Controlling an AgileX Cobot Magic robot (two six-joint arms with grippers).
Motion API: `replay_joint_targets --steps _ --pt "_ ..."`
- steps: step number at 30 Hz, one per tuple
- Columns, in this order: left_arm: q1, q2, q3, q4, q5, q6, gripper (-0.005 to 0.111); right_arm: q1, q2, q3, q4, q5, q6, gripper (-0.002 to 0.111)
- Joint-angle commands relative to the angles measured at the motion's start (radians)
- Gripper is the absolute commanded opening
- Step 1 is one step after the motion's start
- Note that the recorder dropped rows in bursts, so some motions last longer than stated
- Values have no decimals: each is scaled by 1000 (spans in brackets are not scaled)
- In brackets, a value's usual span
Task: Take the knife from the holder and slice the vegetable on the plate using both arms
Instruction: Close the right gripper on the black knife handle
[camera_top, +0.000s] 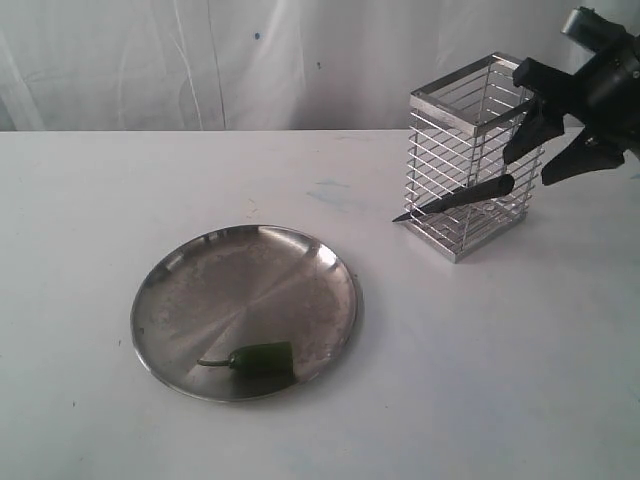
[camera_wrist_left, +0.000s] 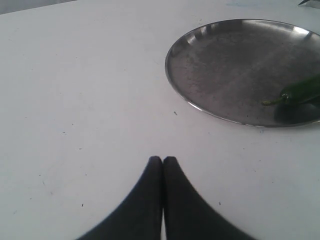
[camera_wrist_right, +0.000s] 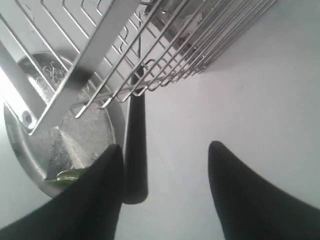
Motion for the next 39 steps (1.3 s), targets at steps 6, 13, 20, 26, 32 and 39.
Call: replay_joint_targets --steps 6,13,20,26,32,39 --pt "-8 -4 4 -5 1 0 0 -3 15 -7 146 7 -48 48" --pt "-8 -4 4 -5 1 0 0 -3 15 50 133 7 -68 48" --pt "-8 -4 4 -5 1 0 0 -3 16 122 133 7 -109 48" --pt "-8 -4 4 -5 1 0 0 -3 16 139 144 7 -116 48" --pt "-8 -4 4 -5 1 0 0 -3 28 139 173 7 -116 48" --pt "-8 -4 4 -5 1 0 0 -3 62 139 269 -1 -147 48"
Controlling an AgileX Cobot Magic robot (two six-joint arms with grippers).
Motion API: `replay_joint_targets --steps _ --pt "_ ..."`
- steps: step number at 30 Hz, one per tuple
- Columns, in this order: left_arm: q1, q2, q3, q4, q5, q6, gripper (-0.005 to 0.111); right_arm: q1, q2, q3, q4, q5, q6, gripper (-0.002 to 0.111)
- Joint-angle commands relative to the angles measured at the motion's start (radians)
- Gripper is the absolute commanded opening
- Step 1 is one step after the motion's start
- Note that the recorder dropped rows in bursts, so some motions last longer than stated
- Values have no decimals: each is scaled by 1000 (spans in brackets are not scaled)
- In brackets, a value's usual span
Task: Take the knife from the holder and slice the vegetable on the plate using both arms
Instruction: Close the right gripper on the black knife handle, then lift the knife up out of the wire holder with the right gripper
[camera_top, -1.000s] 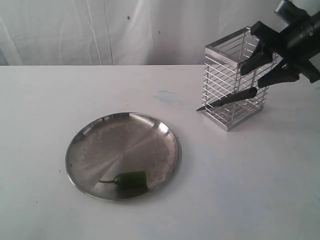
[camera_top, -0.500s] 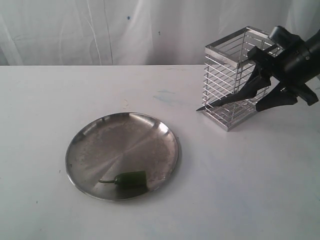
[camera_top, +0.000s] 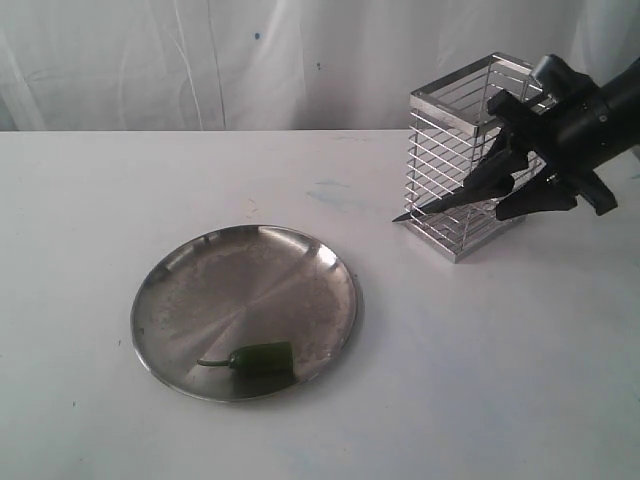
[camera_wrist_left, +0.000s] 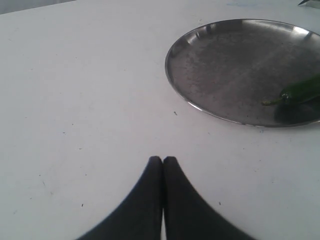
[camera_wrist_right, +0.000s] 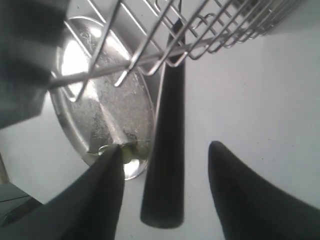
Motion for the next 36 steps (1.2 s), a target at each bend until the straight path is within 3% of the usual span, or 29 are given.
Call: replay_joint_targets --steps 1,7,19,32,36 --pt "-8 -4 4 -5 1 0 0 -5 17 3 40 -10 -26 48" --pt "-8 -4 4 -5 1 0 0 -5 21 3 38 -63 -26 48" --pt "-8 -4 4 -5 1 0 0 -5 21 3 38 -40 -26 22" --pt "-8 -4 4 -5 1 0 0 -5 21 3 18 3 -29 20" --pt "-8 -4 4 -5 1 0 0 -5 21 1 20 3 -23 9"
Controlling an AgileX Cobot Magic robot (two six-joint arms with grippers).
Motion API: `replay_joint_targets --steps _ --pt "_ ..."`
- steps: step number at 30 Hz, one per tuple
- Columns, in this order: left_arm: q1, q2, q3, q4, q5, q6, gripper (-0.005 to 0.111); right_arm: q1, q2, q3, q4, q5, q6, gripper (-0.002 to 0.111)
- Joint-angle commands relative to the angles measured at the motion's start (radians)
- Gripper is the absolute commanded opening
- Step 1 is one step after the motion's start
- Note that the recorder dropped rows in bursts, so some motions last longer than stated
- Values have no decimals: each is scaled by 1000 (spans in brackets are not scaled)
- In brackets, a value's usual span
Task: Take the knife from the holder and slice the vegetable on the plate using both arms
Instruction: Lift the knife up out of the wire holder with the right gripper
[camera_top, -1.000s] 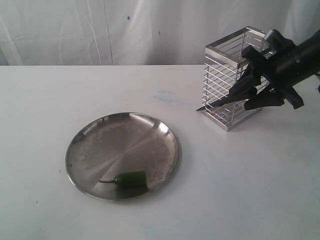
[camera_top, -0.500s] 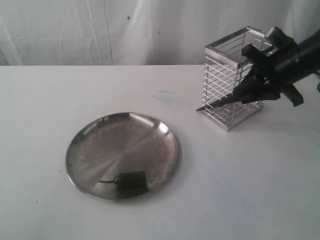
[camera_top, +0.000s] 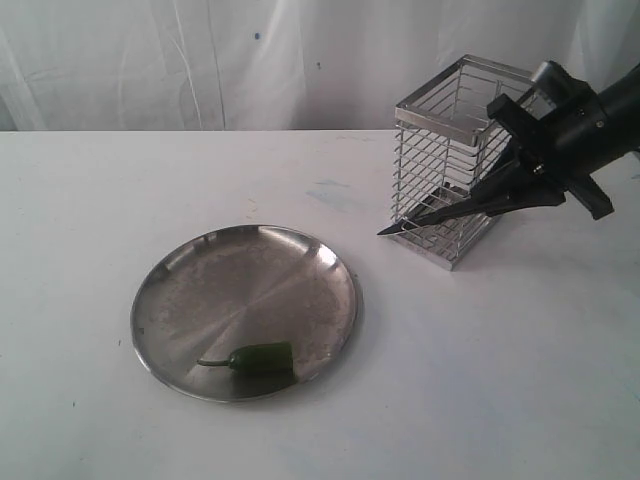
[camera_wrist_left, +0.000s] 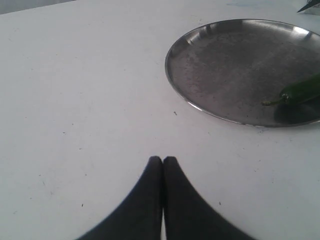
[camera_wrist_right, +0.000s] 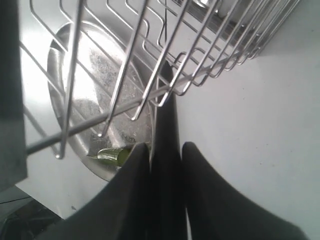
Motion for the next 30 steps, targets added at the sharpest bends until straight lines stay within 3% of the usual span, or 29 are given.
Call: replay_joint_targets --steps 1,4,30 --pt "-8 -4 4 -5 1 0 0 -1 -2 1 7 8 -9 6" --pt "-8 -4 4 -5 1 0 0 -1 -6 1 9 8 -9 0" --pt "-8 -4 4 -5 1 0 0 -1 -202 -60 -208 8 211 0"
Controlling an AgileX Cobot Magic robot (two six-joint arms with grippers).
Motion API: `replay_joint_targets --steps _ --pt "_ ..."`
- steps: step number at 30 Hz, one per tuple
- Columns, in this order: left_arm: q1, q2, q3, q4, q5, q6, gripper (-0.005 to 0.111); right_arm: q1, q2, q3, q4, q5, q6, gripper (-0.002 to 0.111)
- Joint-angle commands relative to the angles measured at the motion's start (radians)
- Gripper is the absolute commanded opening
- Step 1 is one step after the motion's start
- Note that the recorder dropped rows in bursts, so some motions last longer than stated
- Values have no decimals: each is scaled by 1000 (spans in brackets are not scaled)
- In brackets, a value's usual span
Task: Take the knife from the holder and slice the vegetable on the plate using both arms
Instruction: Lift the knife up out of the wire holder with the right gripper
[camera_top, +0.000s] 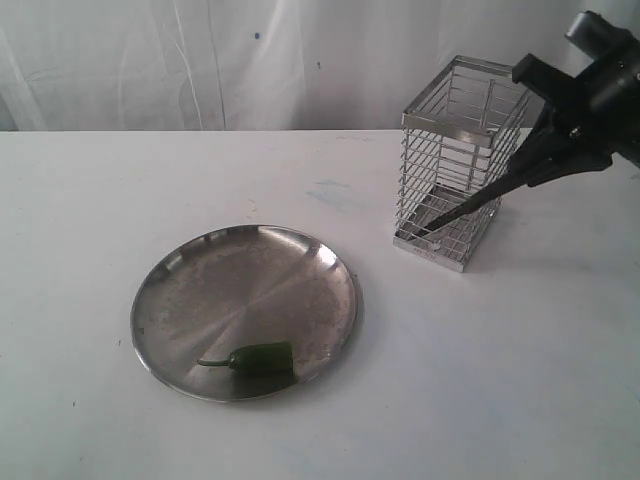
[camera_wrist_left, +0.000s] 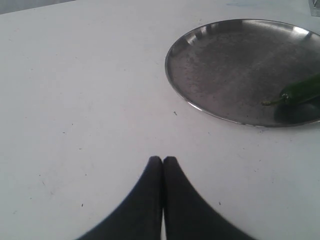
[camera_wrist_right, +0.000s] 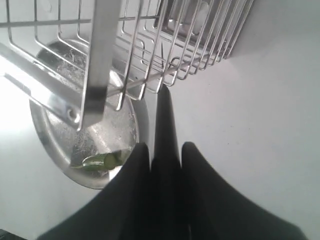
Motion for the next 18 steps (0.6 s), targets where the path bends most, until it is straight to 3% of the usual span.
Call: replay_joint_targets --steps 1,18 --pt "-8 -4 4 -5 1 0 0 -1 -66 -11 -13 2 20 0" --pt "-8 -4 4 -5 1 0 0 -1 -320 -7 -116 2 117 0"
